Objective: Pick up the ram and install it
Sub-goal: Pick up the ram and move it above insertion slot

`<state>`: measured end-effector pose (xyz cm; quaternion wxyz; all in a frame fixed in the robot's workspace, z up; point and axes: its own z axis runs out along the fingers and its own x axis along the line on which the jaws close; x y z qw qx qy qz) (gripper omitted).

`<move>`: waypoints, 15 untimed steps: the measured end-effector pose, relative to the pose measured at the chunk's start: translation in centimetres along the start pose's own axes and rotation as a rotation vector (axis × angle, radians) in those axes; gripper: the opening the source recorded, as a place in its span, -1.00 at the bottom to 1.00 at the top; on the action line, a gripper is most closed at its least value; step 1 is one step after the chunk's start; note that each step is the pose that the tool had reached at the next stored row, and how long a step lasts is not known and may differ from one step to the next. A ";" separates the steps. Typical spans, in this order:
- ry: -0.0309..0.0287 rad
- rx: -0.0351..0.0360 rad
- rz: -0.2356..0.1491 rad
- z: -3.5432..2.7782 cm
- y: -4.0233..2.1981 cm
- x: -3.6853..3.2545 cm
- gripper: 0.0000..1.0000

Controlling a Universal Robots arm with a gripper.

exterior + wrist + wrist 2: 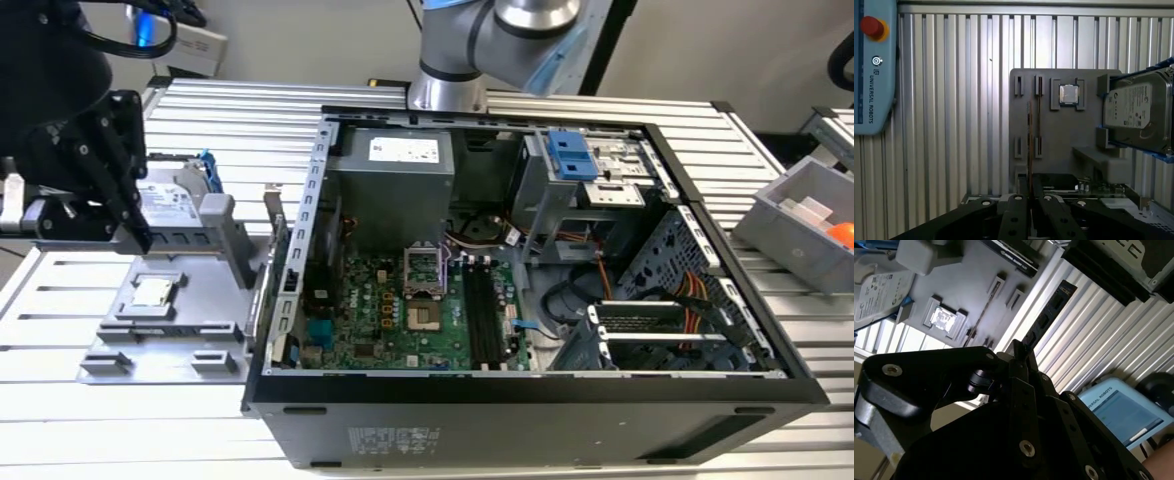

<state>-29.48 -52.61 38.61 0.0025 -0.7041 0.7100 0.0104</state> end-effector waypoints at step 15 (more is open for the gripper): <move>0.0000 0.0000 0.000 -0.04 -3.42 -0.03 -1.00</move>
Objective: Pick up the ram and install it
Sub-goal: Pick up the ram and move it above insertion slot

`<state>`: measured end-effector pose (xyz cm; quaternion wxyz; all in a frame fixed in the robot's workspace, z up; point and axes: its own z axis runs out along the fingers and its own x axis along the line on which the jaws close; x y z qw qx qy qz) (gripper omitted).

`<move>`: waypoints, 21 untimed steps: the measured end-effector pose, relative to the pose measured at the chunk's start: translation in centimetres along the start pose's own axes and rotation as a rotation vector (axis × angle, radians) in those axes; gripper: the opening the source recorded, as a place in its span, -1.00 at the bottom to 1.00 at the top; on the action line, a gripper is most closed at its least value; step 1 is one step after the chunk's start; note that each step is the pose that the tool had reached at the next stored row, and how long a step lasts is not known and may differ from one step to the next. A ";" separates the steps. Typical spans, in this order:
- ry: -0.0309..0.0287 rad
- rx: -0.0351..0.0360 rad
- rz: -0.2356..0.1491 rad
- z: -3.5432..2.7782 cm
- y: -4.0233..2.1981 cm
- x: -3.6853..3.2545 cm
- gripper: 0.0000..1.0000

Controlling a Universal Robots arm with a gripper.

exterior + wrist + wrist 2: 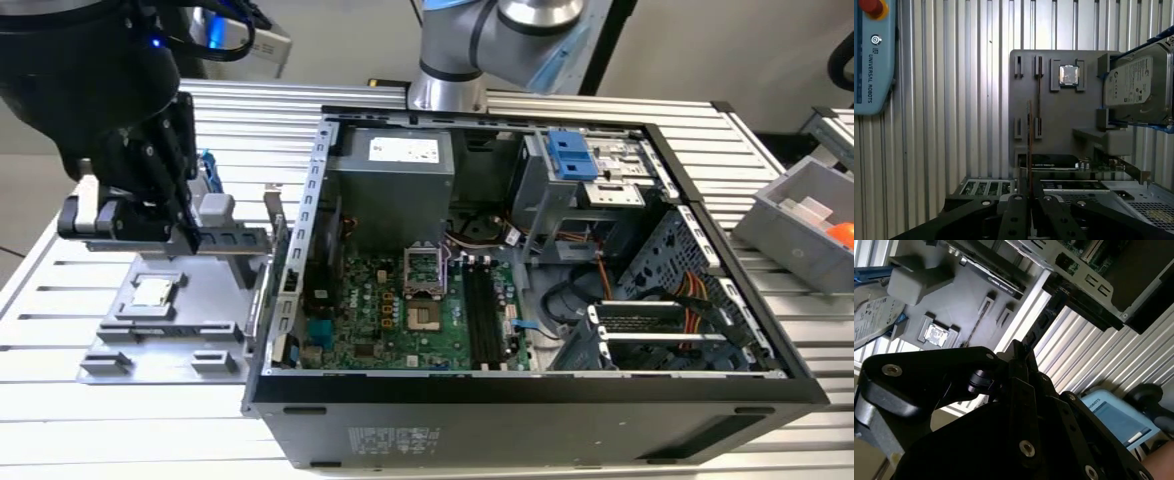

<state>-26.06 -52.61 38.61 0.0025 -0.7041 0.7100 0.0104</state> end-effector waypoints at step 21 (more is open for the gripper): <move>-0.0001 0.0000 0.000 -0.04 -3.89 -0.03 -1.00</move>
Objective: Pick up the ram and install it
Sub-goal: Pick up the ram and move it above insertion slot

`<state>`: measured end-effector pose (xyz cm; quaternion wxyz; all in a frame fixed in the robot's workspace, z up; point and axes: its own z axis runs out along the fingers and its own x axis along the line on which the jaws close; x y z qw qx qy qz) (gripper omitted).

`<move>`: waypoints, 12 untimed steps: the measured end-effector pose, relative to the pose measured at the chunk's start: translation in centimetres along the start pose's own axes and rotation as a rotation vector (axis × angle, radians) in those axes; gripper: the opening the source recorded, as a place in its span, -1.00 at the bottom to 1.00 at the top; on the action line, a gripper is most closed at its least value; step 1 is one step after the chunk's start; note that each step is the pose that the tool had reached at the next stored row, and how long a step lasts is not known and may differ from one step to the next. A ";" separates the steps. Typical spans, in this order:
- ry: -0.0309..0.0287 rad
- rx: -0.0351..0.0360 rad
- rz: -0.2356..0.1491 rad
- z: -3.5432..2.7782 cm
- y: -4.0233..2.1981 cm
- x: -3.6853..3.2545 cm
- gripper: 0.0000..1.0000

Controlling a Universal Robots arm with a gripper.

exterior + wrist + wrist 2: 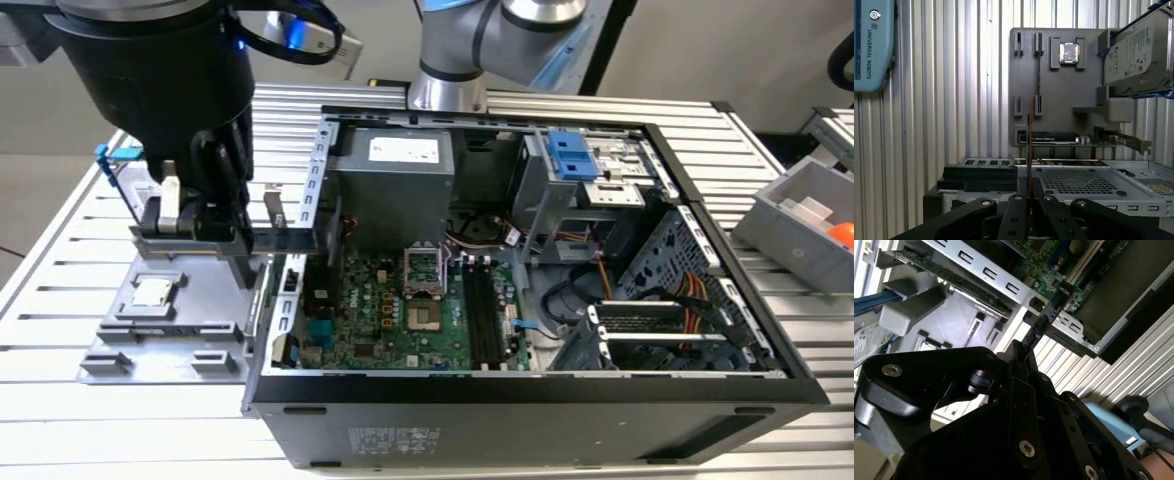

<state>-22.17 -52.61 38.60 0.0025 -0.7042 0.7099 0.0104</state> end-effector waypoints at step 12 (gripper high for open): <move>0.0001 0.0000 0.000 -0.03 -2.11 -0.02 -1.00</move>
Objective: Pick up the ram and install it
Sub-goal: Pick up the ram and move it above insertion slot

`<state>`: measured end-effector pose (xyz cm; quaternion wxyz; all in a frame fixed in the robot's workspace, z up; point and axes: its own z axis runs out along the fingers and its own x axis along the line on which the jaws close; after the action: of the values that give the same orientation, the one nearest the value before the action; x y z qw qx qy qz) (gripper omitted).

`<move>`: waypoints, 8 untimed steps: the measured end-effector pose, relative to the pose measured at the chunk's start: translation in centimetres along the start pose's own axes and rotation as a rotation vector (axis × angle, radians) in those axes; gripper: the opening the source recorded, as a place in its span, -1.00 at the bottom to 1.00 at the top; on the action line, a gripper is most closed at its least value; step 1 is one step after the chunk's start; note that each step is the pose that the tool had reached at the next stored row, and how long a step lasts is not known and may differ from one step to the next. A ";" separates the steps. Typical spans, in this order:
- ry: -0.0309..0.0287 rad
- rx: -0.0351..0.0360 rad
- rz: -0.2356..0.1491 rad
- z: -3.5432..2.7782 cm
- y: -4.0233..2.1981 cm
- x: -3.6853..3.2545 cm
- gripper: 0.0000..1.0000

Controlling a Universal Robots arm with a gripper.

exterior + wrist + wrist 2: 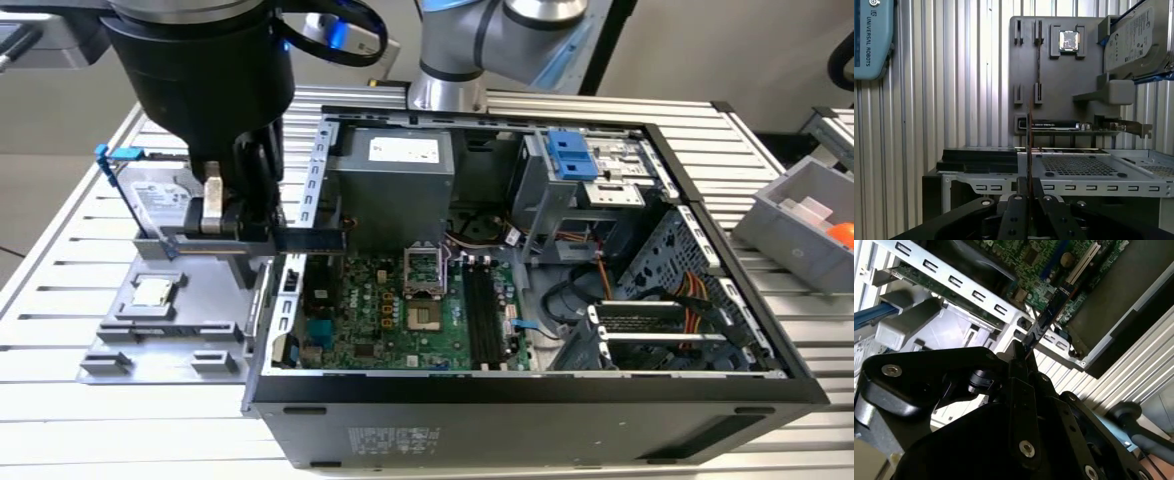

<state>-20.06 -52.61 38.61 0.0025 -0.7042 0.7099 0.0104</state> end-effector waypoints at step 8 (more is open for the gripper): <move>0.0000 0.0000 0.000 -0.02 -1.35 -0.01 -1.00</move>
<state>-18.71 -52.61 38.61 0.0025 -0.7043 0.7099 0.0104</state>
